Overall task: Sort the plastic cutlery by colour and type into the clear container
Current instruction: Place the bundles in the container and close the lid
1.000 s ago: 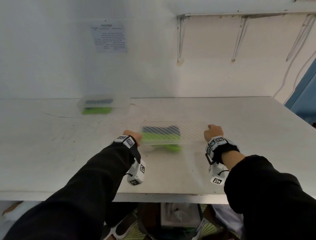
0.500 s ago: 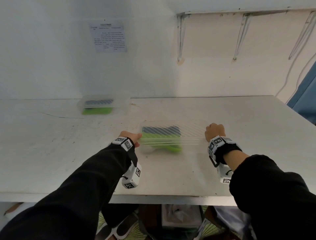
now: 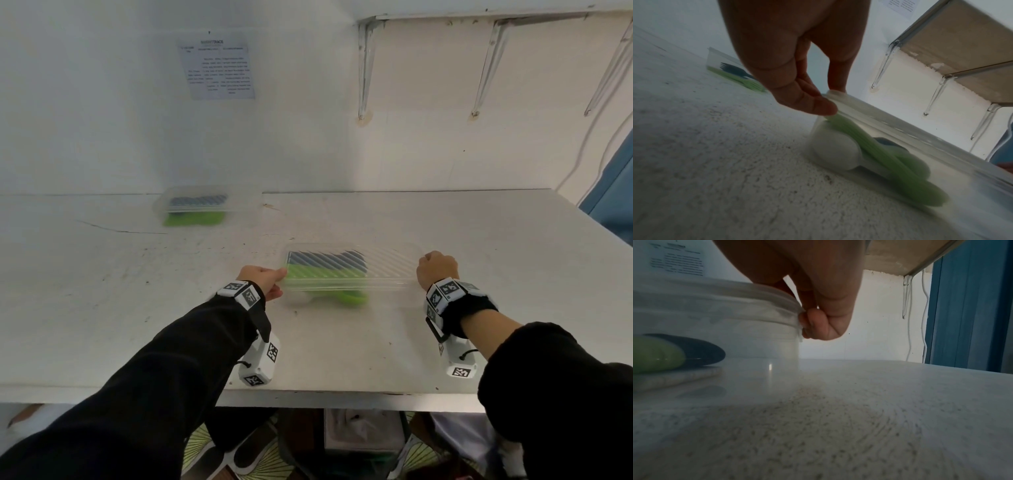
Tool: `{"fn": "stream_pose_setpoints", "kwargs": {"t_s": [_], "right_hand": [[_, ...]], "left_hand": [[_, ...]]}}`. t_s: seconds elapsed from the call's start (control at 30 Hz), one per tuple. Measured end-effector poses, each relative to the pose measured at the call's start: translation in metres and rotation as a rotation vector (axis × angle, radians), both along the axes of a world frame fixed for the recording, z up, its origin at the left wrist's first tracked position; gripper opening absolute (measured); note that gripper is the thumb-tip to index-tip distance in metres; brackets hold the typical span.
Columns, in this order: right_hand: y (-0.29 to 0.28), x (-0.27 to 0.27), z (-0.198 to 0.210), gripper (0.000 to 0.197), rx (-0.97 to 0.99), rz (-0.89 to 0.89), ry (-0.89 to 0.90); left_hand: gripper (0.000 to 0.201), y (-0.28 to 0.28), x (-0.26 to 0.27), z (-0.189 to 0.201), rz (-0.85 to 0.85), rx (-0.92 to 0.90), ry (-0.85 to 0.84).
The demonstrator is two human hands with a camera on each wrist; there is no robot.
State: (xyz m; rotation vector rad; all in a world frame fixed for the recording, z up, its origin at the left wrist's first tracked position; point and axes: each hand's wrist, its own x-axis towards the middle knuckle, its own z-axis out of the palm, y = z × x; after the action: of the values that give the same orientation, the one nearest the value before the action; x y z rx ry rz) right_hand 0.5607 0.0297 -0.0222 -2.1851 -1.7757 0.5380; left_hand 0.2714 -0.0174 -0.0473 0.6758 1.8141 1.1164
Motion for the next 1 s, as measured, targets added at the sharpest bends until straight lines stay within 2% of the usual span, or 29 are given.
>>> {"fn": "stream_pose_setpoints", "kwargs": {"t_s": [0.1,0.2,0.37,0.53,0.67,0.8,0.9,1.0], "right_hand": [[0.002,0.001,-0.006,0.038,-0.003,-0.090,0.091],[0.001,0.002,-0.009,0.041,-0.050,-0.095,0.099],[-0.004,0.000,-0.009,0.038,-0.037,-0.015,0.110],[-0.001,-0.001,-0.013,0.044,-0.048,-0.148,0.264],[0.000,-0.002,-0.013,0.040,-0.071,-0.128,0.210],[0.005,0.002,-0.013,0.039,-0.071,-0.072,0.139],[0.015,0.006,-0.006,0.039,-0.097,-0.105,0.196],[0.028,0.003,0.003,0.039,-0.073,-0.098,0.206]], "left_hand": [[0.031,0.002,0.001,0.001,0.012,-0.002,-0.035],[0.036,0.003,0.003,0.001,0.028,-0.022,-0.072],[0.021,0.005,0.002,-0.002,0.060,-0.035,-0.127],[0.016,0.006,0.002,-0.005,0.082,-0.025,-0.137],[0.017,0.006,0.002,-0.004,0.062,-0.014,-0.160],[0.011,0.006,0.004,0.003,-0.010,-0.089,-0.059],[0.020,0.010,0.001,0.008,-0.104,-0.117,0.112],[0.029,0.025,-0.004,0.013,-0.128,-0.065,0.178]]}}
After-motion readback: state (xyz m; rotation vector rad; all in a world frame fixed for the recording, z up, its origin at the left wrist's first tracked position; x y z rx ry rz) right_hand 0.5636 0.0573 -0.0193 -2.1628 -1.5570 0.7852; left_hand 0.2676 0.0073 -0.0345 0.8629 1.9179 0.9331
